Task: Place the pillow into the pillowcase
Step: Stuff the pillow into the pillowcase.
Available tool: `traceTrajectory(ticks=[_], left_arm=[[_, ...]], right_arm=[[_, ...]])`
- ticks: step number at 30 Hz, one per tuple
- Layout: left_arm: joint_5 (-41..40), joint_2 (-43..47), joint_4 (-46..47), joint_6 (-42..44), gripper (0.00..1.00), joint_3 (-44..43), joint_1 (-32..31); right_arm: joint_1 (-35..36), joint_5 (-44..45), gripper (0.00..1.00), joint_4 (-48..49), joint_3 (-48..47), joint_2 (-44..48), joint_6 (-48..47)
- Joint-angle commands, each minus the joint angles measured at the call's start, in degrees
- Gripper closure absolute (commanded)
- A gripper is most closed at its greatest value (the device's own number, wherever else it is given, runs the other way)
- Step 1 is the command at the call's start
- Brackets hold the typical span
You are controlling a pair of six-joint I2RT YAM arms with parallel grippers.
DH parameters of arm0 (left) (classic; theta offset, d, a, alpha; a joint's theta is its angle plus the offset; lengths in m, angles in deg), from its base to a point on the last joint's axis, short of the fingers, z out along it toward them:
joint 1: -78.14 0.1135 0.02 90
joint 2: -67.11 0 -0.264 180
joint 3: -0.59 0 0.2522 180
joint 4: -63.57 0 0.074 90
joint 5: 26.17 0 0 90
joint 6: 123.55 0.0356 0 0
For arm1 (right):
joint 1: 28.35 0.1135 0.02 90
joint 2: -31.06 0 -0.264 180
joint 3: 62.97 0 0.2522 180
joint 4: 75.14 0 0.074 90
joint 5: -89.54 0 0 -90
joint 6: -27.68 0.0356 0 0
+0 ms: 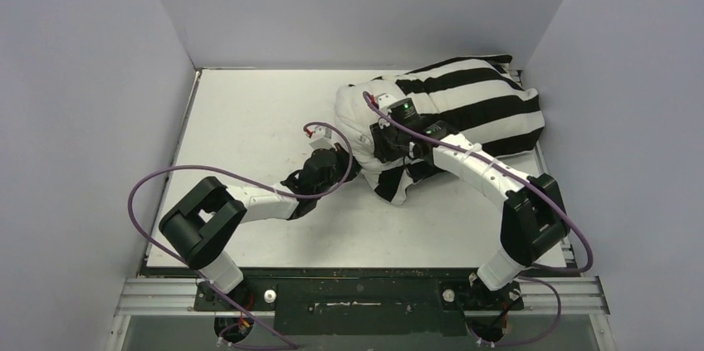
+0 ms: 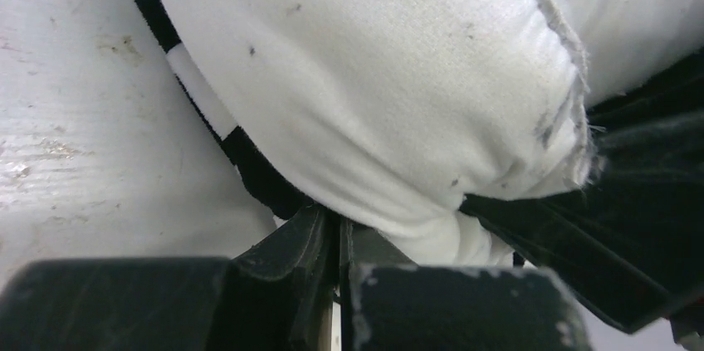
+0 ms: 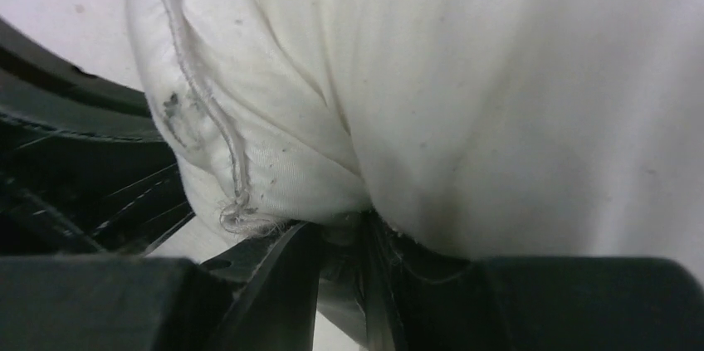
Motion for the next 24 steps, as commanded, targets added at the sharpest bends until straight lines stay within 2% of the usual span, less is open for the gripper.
traceTrajectory(ticks=[1,7,14,19,24], left_arm=[[-4.71,7.65,6.20,3.59,1.00,-0.89,-0.35],[-8.00,8.98,5.23,5.45,1.00,0.76,-2.02],[-9.61,11.92,4.74,5.43,1.00,1.30,-2.05],[-8.56,11.71,6.05,4.08,1.00,0.65,-2.05],[-6.68,11.31,8.36,2.19,1.00,0.85,-2.01]], right_arm=[[-3.11,16.44,0.76,-7.36,0.70,-4.74,-2.06],[-3.20,17.51,0.76,-4.50,-1.91,-8.95,-2.23],[-2.98,24.42,0.77,-4.72,-3.71,-15.18,-4.03],[0.25,28.08,0.77,-4.43,-3.64,-18.22,-5.53],[1.84,24.65,0.77,-3.76,-2.82,-19.20,-7.38]])
